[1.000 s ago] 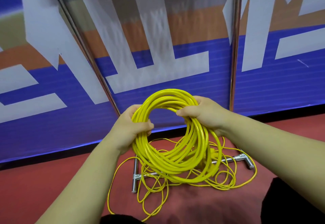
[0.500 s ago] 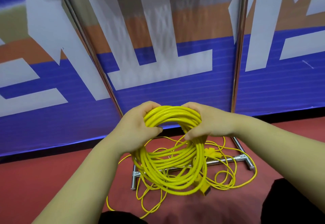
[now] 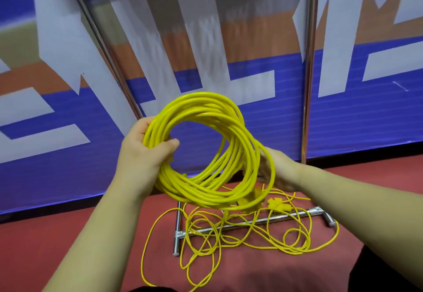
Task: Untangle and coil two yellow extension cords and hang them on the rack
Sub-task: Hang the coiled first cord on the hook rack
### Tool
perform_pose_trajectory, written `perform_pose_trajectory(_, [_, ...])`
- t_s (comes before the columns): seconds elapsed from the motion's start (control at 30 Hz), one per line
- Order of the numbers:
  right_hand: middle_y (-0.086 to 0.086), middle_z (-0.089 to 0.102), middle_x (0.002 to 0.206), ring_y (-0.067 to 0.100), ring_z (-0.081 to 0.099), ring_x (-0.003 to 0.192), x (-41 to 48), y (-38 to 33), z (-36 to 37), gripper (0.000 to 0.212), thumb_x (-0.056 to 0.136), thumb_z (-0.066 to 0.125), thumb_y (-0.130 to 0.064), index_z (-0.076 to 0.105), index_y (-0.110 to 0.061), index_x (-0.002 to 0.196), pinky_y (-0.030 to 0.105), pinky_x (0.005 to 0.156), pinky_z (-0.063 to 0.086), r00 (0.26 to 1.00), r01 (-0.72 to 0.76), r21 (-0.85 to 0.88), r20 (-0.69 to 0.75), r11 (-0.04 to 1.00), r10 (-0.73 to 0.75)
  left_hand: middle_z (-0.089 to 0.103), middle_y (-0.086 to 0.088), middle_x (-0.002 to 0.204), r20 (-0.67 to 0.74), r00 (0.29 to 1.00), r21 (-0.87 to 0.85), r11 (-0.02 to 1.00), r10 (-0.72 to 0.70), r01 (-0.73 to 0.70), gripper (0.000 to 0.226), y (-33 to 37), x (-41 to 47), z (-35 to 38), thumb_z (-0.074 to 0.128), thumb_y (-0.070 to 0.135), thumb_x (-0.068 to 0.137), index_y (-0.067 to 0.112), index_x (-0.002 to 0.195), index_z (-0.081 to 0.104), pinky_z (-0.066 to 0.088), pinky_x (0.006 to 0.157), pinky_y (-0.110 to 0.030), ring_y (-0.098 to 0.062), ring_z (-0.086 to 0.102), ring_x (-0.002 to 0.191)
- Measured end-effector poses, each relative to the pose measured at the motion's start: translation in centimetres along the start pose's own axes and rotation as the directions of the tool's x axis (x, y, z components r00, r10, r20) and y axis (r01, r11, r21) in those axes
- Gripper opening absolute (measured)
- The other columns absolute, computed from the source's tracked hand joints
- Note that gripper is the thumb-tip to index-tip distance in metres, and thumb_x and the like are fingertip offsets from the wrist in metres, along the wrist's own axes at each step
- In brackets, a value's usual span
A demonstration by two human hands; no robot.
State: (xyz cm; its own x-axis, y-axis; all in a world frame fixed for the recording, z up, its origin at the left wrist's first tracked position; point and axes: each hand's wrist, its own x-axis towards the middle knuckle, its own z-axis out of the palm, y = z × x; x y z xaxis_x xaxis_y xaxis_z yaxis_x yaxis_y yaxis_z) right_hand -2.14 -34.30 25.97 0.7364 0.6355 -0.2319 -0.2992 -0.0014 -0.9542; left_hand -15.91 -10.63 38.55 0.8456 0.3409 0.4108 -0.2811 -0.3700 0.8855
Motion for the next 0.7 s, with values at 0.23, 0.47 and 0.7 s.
perform_pose_trajectory(0.23, [0.008,0.068,0.082,0.022,0.058,0.079,-0.2,0.5,-0.1,0.018,0.08,0.066,-0.021,0.072,-0.01,0.092,0.036,0.074,0.043,0.997,0.01,-0.353,0.079,0.936,0.019,0.053,-0.004,0.063,-0.106,0.993,-0.168,0.985,-0.057,0.039,0.026,-1.2,0.6,-1.0,0.067,0.003,0.079,0.016,0.1,0.059,0.045,0.053,-0.032,-0.019,0.049,0.049])
perform_pose_trajectory(0.47, [0.014,0.076,0.09,0.024,0.067,0.073,0.0,-0.6,-0.8,0.039,0.082,0.075,-0.012,0.06,-0.017,0.118,0.033,0.063,0.04,0.987,0.043,-0.213,-0.144,0.976,-0.074,0.048,-0.002,0.059,-0.155,0.976,-0.298,0.949,-0.156,0.104,0.023,-2.6,1.0,-1.7,0.055,-0.01,0.09,0.009,0.101,0.051,0.046,0.048,-0.026,-0.015,0.045,0.045])
perform_pose_trajectory(0.7, [0.007,0.068,0.077,0.015,0.056,0.057,-1.6,-3.6,1.0,0.022,0.091,0.064,-0.006,0.064,-0.017,0.111,0.027,0.052,0.041,0.953,0.156,-0.047,-0.257,0.987,-0.163,0.047,0.0,0.063,-0.13,0.975,-0.475,0.874,-0.181,0.099,0.029,-2.2,1.1,-1.7,0.048,-0.011,0.092,0.017,0.089,0.05,0.044,0.049,-0.026,-0.01,0.042,0.047])
